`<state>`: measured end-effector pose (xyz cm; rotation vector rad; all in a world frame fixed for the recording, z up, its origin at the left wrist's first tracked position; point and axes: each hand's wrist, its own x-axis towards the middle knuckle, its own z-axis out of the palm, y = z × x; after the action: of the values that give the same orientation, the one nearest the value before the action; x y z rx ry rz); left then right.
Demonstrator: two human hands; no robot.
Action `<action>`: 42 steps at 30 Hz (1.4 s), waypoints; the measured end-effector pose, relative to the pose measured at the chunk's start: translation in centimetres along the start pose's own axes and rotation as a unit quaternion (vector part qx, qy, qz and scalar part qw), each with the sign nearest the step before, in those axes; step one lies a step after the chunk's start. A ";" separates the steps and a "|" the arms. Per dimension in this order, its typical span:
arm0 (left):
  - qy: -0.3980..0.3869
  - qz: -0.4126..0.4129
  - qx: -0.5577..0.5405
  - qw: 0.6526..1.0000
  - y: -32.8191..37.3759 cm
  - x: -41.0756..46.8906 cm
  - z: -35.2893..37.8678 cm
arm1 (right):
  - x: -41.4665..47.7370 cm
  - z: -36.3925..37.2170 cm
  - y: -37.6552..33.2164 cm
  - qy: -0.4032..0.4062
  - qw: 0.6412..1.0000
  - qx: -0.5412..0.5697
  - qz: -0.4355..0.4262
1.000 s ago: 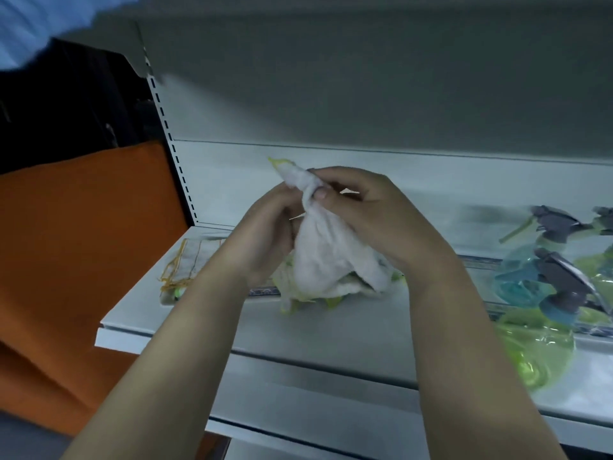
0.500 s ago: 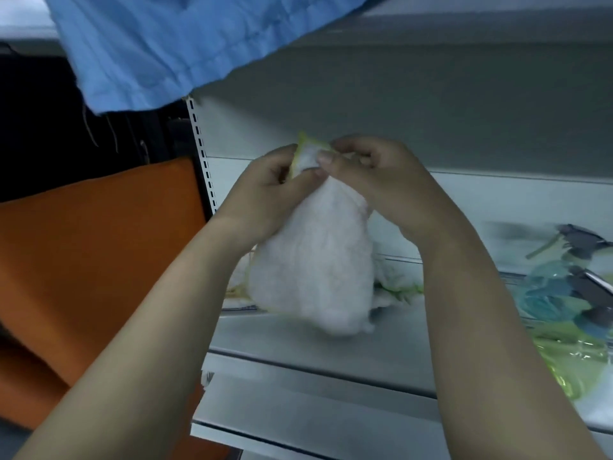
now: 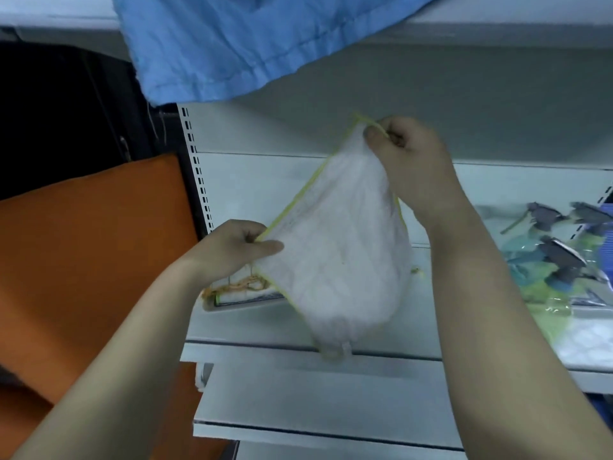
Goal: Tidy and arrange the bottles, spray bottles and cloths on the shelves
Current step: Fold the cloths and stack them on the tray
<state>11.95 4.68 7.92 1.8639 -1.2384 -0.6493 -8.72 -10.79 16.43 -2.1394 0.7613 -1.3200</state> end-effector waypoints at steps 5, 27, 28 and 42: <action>0.016 0.007 -0.023 1.000 -0.4 0.7 -0.4 | -1.1 -0.6 2.3 0.016 0.984 -0.158 0.076; 0.107 0.036 -0.153 0.982 -1.2 -3.9 1.1 | -11.1 -0.7 5.8 -0.045 0.927 0.229 0.294; 0.091 0.017 -0.139 0.986 -2.2 -4.7 2.2 | -12.8 -0.4 7.2 -0.062 0.920 0.203 0.329; 0.197 0.014 -0.167 0.966 -6.2 -6.9 4.8 | -16.8 0.9 7.8 -0.053 0.958 0.114 0.256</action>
<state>8.76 10.78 -0.03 1.5903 -0.8372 -0.4135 -15.67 -4.66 0.35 -1.6636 0.9814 -0.9567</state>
